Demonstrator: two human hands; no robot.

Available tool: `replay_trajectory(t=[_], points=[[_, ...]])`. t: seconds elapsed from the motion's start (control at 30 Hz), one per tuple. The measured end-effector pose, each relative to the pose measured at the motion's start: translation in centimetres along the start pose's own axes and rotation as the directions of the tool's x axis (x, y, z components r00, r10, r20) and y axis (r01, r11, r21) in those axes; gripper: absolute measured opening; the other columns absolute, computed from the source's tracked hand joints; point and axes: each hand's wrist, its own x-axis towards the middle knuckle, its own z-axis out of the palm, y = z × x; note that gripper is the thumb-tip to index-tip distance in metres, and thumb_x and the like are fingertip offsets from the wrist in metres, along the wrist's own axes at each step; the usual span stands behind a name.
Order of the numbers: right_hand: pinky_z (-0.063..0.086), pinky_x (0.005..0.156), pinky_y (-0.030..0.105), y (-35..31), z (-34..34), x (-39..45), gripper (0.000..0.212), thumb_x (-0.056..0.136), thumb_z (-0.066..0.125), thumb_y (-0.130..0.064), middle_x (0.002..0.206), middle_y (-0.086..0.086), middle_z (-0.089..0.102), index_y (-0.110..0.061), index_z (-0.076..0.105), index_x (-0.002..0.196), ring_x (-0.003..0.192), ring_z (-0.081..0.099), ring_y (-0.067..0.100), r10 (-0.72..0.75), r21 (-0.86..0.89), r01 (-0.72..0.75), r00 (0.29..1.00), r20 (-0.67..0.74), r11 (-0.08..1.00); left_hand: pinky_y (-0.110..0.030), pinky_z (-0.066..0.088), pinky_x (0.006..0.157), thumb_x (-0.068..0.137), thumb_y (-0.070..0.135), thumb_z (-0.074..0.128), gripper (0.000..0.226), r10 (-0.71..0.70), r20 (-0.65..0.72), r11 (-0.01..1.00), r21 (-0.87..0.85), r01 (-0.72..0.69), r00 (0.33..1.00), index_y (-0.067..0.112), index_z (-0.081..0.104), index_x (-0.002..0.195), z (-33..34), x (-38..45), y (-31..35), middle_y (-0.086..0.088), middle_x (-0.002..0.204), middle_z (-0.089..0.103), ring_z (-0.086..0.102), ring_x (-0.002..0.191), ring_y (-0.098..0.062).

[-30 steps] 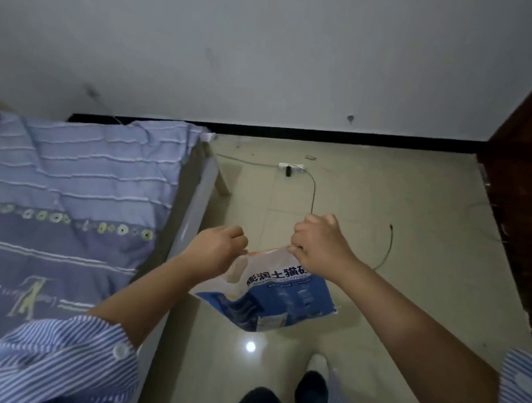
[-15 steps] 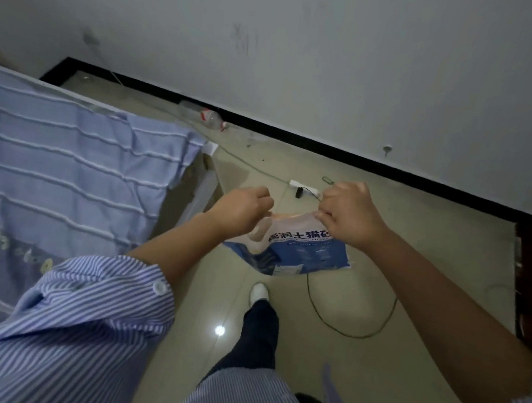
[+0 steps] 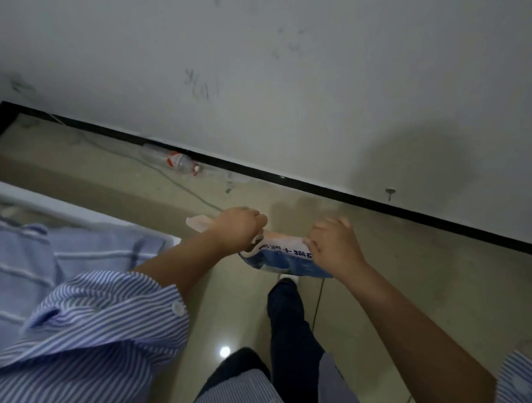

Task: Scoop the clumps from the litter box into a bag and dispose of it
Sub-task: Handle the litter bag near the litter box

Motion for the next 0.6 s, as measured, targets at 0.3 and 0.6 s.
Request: replay_trajectory(t=[0.3, 0.6], points=[[0.043, 0.048, 0.023, 6.9, 8.8, 14.2, 0.021, 0.061, 0.051, -0.008, 0.05, 0.0, 0.06, -0.016, 0.06, 0.044, 0.042, 0.057, 0.017, 0.052, 0.112, -0.067, 0.99, 0.129, 0.991, -0.035, 0.042, 0.086, 0.094, 0.013, 0.042, 0.025, 0.031, 0.254, 0.997, -0.076, -0.012, 0.967, 0.006, 0.05, 0.117, 3.4, 16.0, -7.6, -0.011, 0.121, 0.055, 0.052, 0.111, -0.029], [0.028, 0.051, 0.02, 13.2, 20.5, 23.0, 0.031, 0.035, 0.084, -0.001, 0.046, -0.001, 0.055, -0.016, 0.057, 0.042, 0.042, 0.054, 0.017, 0.172, 0.033, -0.181, 0.968, 0.184, 0.983, -0.033, 0.043, 0.091, 0.094, 0.016, 0.043, 0.033, 0.064, 0.278, 0.995, -0.087, -0.042, 0.959, 0.014, 0.048, 0.127, 12.3, 31.1, -12.7, -0.007, 0.125, 0.055, 0.051, 0.116, -0.025]])
